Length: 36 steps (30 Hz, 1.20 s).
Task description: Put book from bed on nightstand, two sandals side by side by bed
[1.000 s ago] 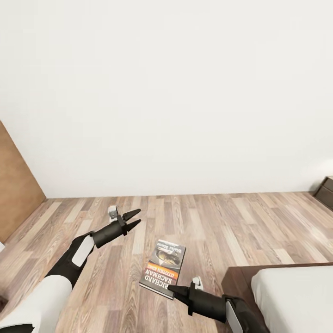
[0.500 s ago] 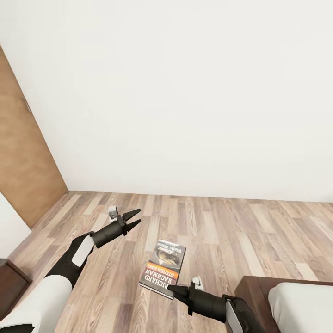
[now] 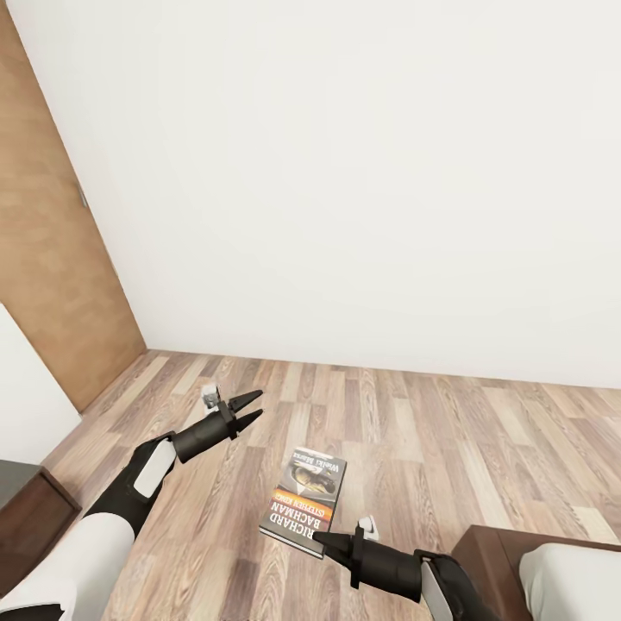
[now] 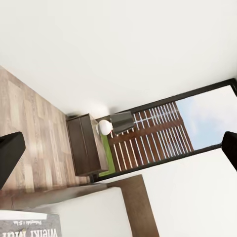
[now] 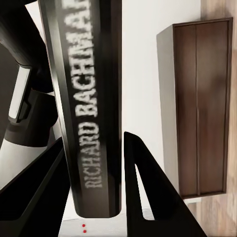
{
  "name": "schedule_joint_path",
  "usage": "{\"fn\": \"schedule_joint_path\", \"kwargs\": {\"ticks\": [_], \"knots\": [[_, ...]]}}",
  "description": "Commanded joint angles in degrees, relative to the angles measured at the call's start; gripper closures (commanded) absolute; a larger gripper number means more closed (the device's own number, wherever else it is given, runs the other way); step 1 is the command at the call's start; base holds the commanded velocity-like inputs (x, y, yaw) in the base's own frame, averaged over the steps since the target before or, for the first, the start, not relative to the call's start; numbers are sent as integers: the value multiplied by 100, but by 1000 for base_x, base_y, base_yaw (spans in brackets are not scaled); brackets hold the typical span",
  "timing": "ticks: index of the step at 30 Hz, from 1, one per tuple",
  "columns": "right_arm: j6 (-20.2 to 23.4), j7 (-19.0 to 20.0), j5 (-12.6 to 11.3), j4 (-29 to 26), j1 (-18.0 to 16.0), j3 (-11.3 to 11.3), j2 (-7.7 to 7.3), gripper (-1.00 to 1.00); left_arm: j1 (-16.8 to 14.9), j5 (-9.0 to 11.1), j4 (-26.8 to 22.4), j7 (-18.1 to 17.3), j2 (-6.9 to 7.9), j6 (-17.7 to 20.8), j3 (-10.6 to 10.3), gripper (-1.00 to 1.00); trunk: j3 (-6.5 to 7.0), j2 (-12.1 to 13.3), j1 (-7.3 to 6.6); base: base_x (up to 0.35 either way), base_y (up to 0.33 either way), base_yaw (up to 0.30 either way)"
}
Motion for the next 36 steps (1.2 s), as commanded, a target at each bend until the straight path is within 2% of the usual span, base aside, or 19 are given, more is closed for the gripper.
{"fn": "schedule_joint_path", "kwargs": {"ticks": [1,19,23,32,34,36], "knots": [[32,18,11,-2,-3,-24,5,100,-2,22,3,-5,0,36,1,-100,-5,-3,0,0,0,218],[19,19,11,-2,-3,-24,5,100,3,19,3,-5,-47,34,1,-100,-5,-3,0,0,0,36],[19,18,11,-2,-3,-24,5,100,3,20,101,92,-52,25,1,-100,-5,-3,0,0,0,0],[-67,18,11,-2,-3,-24,5,100,3,12,187,193,-53,-249,1,-100,-5,-3,0,0,0,0],[-68,18,11,-2,-3,-24,5,100,3,-4,187,217,-53,-404,1,-100,-5,-3,0,0,0,0],[-68,18,11,-2,-3,-24,5,100,3,-19,188,417,-37,-621,3,-100,-5,-3,0,0,0,0]]}}
